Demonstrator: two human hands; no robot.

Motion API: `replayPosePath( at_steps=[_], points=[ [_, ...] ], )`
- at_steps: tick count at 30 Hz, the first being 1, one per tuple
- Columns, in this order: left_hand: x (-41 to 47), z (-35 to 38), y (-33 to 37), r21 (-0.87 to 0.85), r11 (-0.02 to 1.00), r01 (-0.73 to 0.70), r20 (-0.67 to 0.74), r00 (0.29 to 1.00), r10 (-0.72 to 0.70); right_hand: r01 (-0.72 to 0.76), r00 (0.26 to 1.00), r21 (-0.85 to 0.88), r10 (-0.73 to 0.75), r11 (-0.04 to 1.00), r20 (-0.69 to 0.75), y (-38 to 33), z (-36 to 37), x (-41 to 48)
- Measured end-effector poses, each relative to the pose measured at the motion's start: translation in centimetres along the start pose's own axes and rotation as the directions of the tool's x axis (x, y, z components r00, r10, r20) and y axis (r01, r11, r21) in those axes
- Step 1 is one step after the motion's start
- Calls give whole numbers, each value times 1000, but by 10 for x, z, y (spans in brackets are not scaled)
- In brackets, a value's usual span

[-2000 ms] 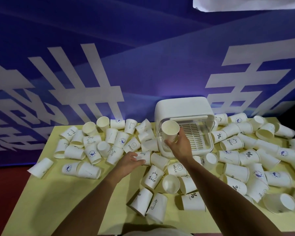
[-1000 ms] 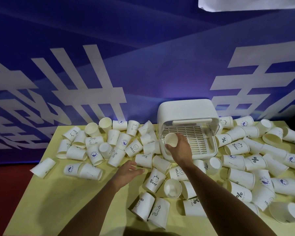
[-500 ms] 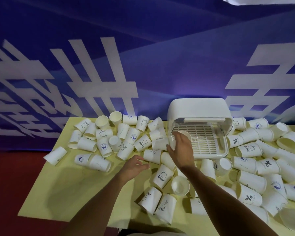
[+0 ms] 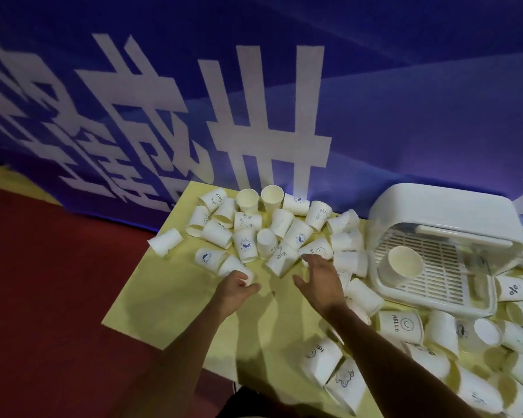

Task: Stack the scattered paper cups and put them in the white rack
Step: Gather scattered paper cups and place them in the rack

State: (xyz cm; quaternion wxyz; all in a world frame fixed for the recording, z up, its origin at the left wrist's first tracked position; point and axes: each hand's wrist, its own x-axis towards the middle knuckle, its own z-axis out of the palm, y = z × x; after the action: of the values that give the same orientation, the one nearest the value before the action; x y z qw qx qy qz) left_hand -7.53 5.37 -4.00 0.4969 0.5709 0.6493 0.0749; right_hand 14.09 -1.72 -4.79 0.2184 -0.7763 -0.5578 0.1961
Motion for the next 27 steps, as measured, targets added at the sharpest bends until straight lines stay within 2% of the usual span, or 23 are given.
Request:
replayPosePath(
  at_steps=[3,5,11,13,16,21,24,27],
  points=[
    [6,-25,-17,21,1000,-14,-89,996,16,37,998,-1,-36,999,56,-23,20,8],
    [12,-42,-26,93,995,-39,-147,988,52,48,995,-10,-47,999,92,-39,33,13],
    [39,-85,-44,164,985,-53,-239,967,92,69,979,28,-73,997,190,-80,76,31],
    [51,-93,-47,234,968,-88,-222,965,141,50,976,32,-55,998,211,-92,89,36],
    [70,-103,-47,421,893,-158,-110,969,223,31,973,-7,-28,999,231,-105,107,43],
    [91,-103,-46,631,743,-223,81,971,224,-18,957,-62,35,998,288,-109,125,44],
    [94,-96,-48,713,659,-238,91,964,250,-53,948,-69,72,996,311,-105,127,42],
    [92,-88,-52,767,606,-209,43,960,277,-56,939,-83,80,995,335,-99,127,39]
  ],
)
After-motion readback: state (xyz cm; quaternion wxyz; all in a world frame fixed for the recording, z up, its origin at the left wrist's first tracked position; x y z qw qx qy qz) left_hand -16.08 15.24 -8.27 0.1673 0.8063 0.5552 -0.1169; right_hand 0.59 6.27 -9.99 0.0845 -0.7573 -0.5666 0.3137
